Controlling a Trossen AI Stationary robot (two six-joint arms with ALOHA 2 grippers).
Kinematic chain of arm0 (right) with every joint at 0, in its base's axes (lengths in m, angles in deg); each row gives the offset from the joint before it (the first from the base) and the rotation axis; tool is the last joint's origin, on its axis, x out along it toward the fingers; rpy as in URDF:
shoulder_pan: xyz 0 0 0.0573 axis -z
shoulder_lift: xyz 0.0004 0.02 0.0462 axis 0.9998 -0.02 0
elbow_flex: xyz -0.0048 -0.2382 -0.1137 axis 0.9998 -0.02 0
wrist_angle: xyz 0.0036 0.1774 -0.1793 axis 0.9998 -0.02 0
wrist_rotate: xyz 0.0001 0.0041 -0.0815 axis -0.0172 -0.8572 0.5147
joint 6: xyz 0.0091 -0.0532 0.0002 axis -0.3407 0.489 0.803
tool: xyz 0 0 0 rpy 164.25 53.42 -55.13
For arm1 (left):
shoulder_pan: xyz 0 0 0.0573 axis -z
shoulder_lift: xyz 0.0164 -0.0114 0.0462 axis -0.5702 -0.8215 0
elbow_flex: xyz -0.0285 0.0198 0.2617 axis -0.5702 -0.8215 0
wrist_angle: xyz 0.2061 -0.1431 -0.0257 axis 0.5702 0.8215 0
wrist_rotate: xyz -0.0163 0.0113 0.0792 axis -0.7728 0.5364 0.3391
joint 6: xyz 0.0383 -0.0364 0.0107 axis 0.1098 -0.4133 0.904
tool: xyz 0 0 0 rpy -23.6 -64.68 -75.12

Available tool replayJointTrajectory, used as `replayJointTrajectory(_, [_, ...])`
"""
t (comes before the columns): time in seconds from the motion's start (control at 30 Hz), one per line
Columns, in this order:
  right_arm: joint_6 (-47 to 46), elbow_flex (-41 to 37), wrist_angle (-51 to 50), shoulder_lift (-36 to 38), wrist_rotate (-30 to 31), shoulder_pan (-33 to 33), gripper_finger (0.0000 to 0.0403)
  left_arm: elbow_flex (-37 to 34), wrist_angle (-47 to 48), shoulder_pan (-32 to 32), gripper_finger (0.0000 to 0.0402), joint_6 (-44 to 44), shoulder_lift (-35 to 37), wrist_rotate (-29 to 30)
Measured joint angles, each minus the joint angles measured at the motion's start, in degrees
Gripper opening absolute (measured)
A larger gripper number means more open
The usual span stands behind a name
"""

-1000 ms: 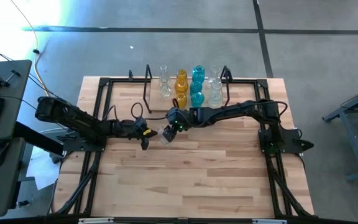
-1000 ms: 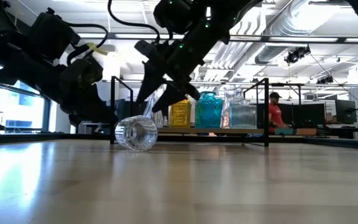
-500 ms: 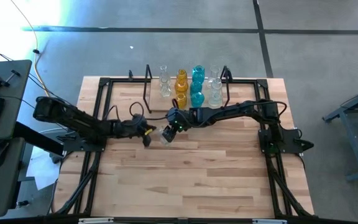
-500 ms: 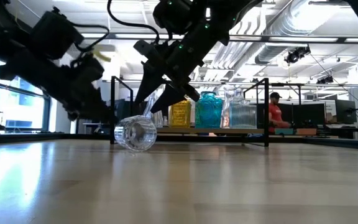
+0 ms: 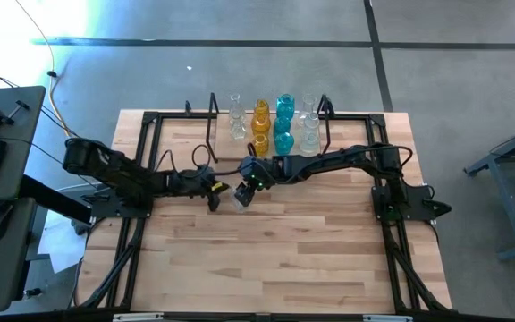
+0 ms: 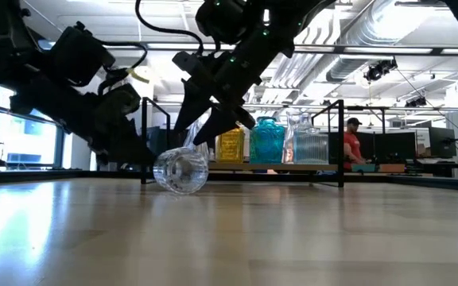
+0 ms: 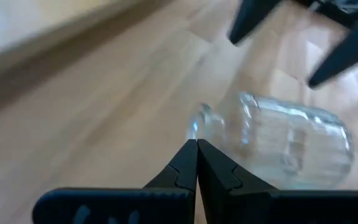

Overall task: Sort vases onto shelf
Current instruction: Put the transparent vase on the shelf aligned with other transparent vase

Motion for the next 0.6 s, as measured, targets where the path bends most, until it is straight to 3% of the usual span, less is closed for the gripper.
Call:
replayJointTrajectory(0.3, [-2.5,0.0,-3.1,0.0,-3.0,0.0,0.0223,2.2,-1.6,5.7,0.0000,-1.8,-3.2,-3.0])
replayJointTrajectory(0.6, [-4.5,0.0,-3.7,-0.8,-5.1,-0.5,0.0223,4.0,-1.5,10.6,0.0000,-2.0,-3.2,-0.6])
